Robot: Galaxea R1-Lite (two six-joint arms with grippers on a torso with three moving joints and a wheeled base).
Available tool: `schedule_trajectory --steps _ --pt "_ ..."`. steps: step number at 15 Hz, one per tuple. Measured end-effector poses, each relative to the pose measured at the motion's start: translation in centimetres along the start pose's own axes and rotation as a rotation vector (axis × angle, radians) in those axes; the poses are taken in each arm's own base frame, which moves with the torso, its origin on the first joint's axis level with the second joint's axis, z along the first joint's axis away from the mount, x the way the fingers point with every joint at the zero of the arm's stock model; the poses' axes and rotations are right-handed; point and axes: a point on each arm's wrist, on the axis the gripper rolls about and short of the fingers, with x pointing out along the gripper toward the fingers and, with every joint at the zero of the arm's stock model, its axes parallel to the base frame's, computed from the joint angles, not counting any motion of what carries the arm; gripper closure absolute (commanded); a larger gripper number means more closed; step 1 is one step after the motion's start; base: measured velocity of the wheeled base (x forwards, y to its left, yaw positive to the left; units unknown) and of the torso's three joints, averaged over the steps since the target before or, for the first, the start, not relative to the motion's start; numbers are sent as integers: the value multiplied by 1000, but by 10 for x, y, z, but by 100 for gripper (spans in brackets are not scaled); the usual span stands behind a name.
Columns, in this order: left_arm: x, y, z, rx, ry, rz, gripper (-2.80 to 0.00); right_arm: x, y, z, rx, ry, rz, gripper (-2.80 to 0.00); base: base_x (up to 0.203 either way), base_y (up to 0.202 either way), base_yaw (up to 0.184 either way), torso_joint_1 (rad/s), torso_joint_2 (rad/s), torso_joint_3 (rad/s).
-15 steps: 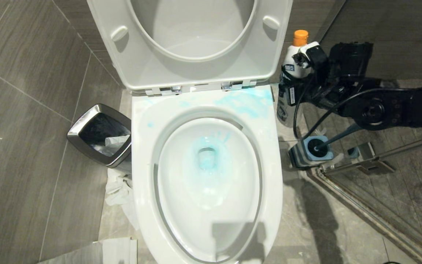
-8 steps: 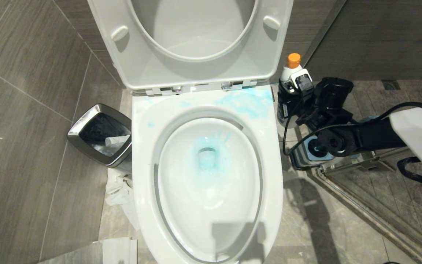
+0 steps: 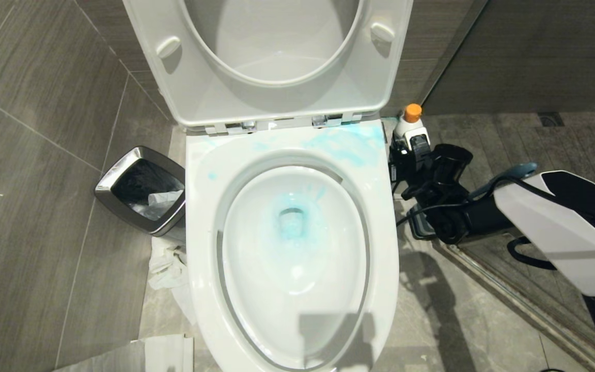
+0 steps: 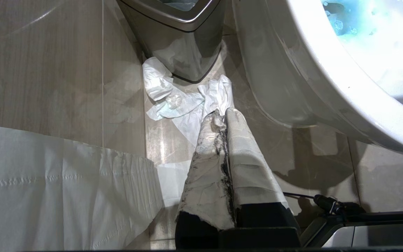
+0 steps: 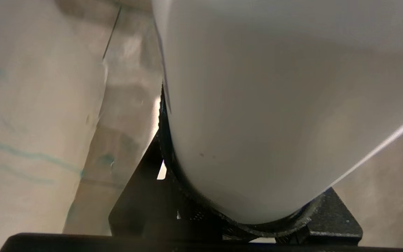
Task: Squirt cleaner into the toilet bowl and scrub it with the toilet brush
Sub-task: Place the cleaning agent on the floor
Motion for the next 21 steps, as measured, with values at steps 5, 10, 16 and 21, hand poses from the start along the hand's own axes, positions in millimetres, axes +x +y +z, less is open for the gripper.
schedule_trajectory --steps 5,10,16,21 --pt "0 0 0 0 0 0 0 7 12 -12 117 -17 73 0 0 0 0 0 0 0" --pt "0 0 0 0 0 0 0 9 9 -18 112 -30 174 0 0 0 0 0 0 0" --pt "0 0 0 -1 0 0 0 12 -9 -23 100 -25 160 0 0 0 0 0 0 0" --pt "0 0 0 0 0 0 0 8 -11 -19 89 -16 163 0 0 0 0 0 0 0"
